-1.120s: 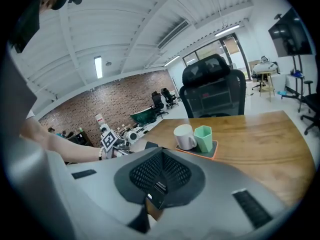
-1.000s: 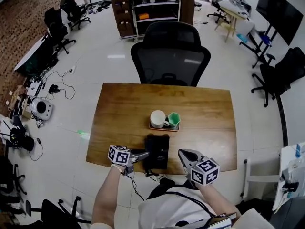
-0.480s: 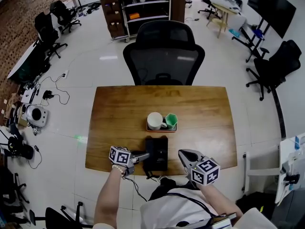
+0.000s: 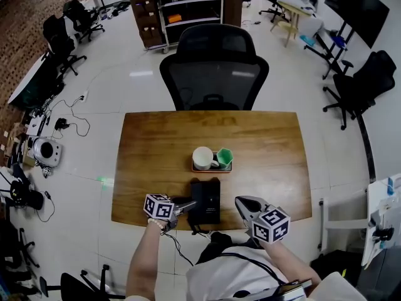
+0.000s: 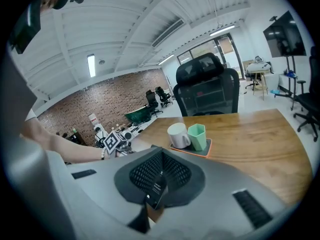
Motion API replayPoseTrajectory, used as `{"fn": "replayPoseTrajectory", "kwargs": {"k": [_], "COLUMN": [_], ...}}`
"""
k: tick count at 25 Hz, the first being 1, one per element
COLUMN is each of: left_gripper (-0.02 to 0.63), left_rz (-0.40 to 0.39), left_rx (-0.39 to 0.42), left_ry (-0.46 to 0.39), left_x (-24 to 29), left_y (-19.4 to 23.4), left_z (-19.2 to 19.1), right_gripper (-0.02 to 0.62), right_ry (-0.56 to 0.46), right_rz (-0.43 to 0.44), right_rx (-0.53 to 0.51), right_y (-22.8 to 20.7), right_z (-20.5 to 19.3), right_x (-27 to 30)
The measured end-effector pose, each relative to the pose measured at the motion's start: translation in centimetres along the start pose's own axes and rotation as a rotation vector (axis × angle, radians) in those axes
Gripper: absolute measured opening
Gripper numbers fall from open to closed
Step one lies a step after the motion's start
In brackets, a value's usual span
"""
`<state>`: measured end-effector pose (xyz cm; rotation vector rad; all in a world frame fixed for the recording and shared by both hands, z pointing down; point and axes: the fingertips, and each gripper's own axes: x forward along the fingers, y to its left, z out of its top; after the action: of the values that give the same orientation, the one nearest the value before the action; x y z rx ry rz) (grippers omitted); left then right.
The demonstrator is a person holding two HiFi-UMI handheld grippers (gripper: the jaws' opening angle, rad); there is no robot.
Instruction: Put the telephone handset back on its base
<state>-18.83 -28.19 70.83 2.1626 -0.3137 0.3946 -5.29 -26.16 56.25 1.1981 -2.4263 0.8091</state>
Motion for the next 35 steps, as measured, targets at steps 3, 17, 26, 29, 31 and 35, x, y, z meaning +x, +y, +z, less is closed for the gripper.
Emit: {"fn": "replayPoseTrajectory", "kwargs": {"k": [3, 17, 26, 29, 31, 35], "left_gripper": [0.085, 0.201, 0.195, 0.105, 0.028, 0.000], "left_rz": [-0.034, -0.089, 0.231, 0.339, 0.401, 0.538], "left_rx": [-0.049, -0.146, -0.173, -0.177, -0.176, -0.224], "left_ry": [-0.029, -0.052, -0.457, -0.624, -0.708, -0.808], "left_x": [-0.1, 0.2, -5.9, -9.6, -11.1, -12.2], "left_y": [-0.3, 2.0, -0.5, -3.3, -5.6, -9.8], "left_z": [0.3, -0.6, 1.1, -0.1, -1.1, -4.1], "right_gripper": [0.000, 0.000, 0.000, 0.000, 0.000, 0.000], "right_ry": [0.004, 0.036, 0.030, 0.033, 0.031, 0.018], "right_rz": [0.007, -0.012, 0.084, 0.123, 0.146, 0.184], "right_rx": [0.000, -0.010, -0.052, -0.064, -0.069, -0.078], "right_y": [0.1, -0.3, 0.7, 0.9, 0.7, 0.5], "right_z": [0.1, -0.6, -0.1, -0.5, -0.8, -1.4], "right_x": [0.1, -0.6, -0.9, -1.7, -2.6, -4.4]}}
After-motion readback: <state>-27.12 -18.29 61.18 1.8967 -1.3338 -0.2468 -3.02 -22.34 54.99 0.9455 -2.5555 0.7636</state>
